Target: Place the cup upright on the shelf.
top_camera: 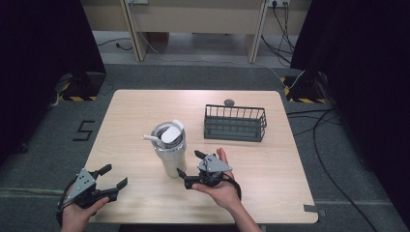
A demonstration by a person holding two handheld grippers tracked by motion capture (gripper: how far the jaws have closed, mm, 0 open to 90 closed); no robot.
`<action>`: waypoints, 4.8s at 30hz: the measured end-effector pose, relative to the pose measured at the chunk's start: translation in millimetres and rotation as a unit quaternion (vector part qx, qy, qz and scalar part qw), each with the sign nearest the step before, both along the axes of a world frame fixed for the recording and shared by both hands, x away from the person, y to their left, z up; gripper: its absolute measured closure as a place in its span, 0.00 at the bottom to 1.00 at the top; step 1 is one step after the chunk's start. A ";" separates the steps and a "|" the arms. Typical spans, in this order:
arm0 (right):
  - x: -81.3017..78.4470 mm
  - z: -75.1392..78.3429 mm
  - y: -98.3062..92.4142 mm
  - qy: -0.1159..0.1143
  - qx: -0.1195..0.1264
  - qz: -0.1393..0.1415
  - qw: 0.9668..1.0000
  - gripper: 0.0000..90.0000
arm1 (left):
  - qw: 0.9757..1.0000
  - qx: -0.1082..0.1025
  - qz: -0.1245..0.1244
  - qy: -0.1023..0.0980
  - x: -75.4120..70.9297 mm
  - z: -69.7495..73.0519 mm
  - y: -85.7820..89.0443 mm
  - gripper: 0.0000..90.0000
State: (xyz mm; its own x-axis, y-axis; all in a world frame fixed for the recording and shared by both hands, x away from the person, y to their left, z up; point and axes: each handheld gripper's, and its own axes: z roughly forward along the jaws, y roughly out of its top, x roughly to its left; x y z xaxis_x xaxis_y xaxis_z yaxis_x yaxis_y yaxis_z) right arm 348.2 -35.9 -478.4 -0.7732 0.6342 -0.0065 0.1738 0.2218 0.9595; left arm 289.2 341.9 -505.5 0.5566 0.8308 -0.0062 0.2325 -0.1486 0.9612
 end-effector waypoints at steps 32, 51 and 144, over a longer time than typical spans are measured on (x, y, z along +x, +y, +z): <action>31.5 -9.7 43.7 -0.002 -0.006 0.016 1.000 0.12 | 1.000 -0.005 -0.010 0.000 0.0 0.2 -1.6 0.19; 43.5 -15.4 56.9 -0.021 0.011 0.022 0.999 0.11 | 1.000 -0.009 -0.016 0.003 -0.1 -0.3 -2.2 0.20; 81.4 71.7 -19.0 -0.028 0.037 -0.143 0.989 0.12 | 1.000 -0.025 -0.016 0.009 1.0 -1.3 -2.3 0.21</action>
